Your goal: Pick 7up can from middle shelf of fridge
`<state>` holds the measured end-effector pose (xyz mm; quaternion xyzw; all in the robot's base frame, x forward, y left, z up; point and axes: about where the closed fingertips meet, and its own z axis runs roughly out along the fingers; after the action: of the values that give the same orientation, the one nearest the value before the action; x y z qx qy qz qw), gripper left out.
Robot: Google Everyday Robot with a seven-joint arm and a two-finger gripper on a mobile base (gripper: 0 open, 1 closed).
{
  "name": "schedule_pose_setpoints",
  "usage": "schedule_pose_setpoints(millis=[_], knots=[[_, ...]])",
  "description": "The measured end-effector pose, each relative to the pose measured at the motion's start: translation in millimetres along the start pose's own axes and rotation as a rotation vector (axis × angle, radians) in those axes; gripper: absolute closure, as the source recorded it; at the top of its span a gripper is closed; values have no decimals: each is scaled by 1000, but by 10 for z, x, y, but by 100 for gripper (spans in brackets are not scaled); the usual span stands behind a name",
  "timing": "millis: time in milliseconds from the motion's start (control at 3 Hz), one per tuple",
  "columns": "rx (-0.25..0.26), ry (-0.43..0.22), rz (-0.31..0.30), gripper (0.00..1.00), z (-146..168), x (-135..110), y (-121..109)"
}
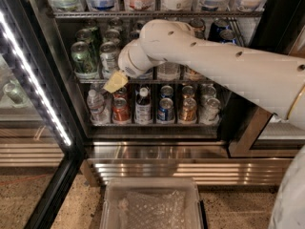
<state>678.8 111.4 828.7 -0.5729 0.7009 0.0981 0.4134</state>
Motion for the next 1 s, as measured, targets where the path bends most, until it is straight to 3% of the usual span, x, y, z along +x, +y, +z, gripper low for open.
schedule_pose_setpoints(millis=[667,1000], knots=[[21,-11,72,17,151,172,-92],[11,-31,75,14,278,81,-67]])
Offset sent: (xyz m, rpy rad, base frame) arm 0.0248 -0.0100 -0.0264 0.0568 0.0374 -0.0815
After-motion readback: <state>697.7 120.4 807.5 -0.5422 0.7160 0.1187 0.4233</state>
